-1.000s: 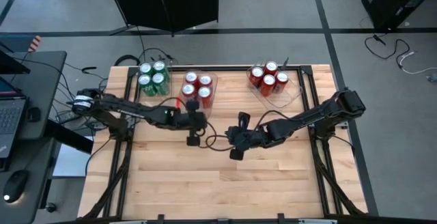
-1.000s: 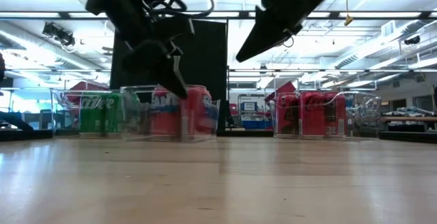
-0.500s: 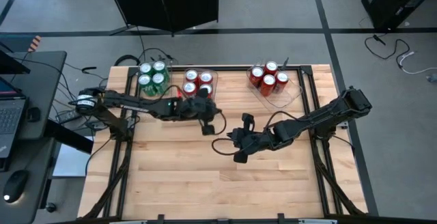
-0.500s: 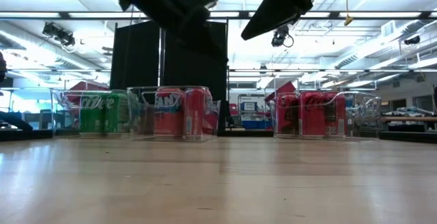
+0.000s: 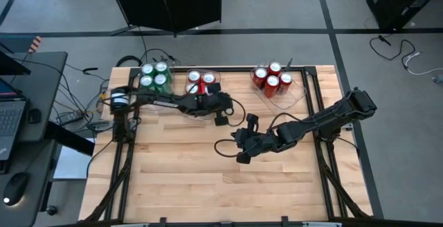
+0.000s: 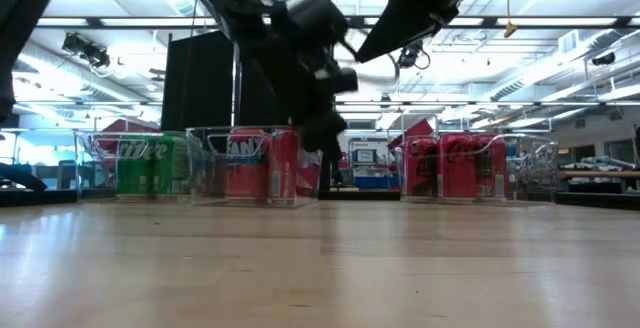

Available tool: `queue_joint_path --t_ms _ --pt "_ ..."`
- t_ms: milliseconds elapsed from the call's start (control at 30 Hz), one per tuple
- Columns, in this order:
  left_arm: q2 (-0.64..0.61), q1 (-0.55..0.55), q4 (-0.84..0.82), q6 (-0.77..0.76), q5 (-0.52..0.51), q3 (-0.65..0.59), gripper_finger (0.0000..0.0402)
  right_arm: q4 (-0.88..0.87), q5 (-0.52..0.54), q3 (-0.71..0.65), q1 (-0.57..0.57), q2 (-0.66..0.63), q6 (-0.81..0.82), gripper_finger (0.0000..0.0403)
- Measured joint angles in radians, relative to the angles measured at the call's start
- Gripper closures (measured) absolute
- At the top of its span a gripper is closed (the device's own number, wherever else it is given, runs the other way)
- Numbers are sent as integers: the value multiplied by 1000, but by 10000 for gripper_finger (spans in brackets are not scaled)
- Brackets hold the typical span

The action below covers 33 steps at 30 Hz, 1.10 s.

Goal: Sort soda cans
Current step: Move the bottom transparent bin to the top center

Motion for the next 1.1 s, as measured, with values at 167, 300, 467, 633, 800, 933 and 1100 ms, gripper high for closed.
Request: queue_joint_path --t_ms 167,300,467,633,800,933,1100 --pt "38 36 -17 -15 -42 24 401 -25 1 0 0 0 25 403" --pt "36 69 -67 -48 -69 26 401 -42 2 0 1 0 45 403" --pt "34 106 -94 -69 -95 25 401 -44 2 0 1 1 49 403" --pt "34 139 -77 -83 -95 24 401 -45 13 0 1 1 54 403" --pt "34 155 -53 -83 -90 23 401 -126 128 0 -1 -6 126 403" --pt "34 169 -57 -78 -80 23 401 -326 235 0 -45 -25 291 403" --pt "-13 152 -78 -44 -22 22 401 -656 239 0 -153 -33 510 403"
